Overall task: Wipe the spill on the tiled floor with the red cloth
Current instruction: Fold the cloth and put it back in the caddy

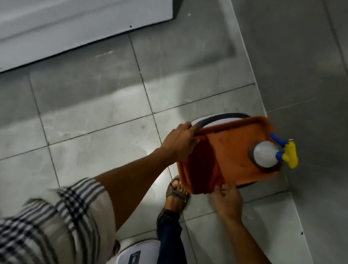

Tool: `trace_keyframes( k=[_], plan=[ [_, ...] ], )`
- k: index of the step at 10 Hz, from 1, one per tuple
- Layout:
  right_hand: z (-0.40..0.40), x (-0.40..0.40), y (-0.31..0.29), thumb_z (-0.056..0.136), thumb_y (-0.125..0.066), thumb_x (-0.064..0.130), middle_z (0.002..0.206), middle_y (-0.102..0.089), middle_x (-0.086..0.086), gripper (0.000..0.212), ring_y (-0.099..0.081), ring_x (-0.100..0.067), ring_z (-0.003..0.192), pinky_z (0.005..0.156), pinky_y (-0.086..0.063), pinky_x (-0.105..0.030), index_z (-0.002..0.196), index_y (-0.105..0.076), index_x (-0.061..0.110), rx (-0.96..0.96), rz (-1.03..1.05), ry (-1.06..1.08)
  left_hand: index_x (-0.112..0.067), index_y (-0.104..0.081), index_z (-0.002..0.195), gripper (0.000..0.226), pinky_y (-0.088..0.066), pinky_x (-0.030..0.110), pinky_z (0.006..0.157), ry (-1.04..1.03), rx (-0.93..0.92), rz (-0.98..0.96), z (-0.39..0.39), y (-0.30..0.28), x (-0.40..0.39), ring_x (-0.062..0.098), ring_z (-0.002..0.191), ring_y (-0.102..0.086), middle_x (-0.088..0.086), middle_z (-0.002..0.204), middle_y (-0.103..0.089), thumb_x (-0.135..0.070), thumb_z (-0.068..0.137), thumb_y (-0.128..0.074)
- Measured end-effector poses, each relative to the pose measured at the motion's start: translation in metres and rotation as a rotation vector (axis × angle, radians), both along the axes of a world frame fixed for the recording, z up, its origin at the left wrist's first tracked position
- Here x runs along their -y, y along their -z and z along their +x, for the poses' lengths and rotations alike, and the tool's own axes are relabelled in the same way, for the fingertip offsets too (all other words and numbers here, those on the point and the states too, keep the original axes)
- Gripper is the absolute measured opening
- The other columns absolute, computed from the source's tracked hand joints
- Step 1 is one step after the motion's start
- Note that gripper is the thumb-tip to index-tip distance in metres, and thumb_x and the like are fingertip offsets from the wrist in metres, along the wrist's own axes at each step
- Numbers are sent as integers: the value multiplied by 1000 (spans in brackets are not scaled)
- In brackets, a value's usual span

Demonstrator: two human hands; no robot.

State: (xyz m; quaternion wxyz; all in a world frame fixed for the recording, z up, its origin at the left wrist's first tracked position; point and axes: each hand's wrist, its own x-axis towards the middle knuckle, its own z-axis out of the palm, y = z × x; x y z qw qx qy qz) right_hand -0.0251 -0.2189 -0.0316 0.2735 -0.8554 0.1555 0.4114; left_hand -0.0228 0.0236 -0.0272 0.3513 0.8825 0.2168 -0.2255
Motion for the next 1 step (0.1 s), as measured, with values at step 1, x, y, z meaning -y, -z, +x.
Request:
trace_keyframes(
  k=[1],
  plan=[
    [4,6,-53,103,-68,16,133,-75,-16,35,-70,-36,122,104,-54,-40,136,-69,4,-50,43,61,-12,-53,159,53,-51,48,110,-15,-57,33,-30,-41,-40,37,140,-57,15,151,-60,-38,112,-57]
  ],
)
